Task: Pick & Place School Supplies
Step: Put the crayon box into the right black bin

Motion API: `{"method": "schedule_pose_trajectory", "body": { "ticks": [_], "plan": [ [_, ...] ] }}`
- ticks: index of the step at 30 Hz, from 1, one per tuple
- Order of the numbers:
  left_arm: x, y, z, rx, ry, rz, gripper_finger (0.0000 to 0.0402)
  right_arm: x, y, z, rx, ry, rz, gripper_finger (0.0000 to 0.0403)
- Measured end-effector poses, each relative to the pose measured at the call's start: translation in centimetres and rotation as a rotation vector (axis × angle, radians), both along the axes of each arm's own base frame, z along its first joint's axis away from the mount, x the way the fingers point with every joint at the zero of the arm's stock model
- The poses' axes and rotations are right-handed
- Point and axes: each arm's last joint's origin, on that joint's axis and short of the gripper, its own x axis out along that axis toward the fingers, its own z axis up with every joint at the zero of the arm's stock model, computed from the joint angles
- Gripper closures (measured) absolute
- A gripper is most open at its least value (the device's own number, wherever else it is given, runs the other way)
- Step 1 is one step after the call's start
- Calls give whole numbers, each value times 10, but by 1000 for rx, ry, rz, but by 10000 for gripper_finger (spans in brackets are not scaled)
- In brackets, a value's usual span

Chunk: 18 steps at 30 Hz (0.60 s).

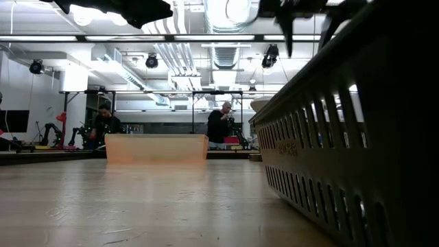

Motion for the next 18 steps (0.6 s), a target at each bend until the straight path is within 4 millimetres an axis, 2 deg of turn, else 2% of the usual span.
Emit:
{"method": "schedule_pose_trajectory", "body": {
  "ticks": [3,9,14,18],
  "plan": [
    [0,0,0,0,0,0,213,-15,11,11,-40,-8,87,136],
    [0,0,0,0,1,0,213,-33,26,10,-36,54,311,140],
    [0,0,0,0,1,0,213,-34,27,2,-31,79,339,146],
    [0,0,0,0,1,0,213,-27,29,-6,-73,103,441,147]
  ]
}}
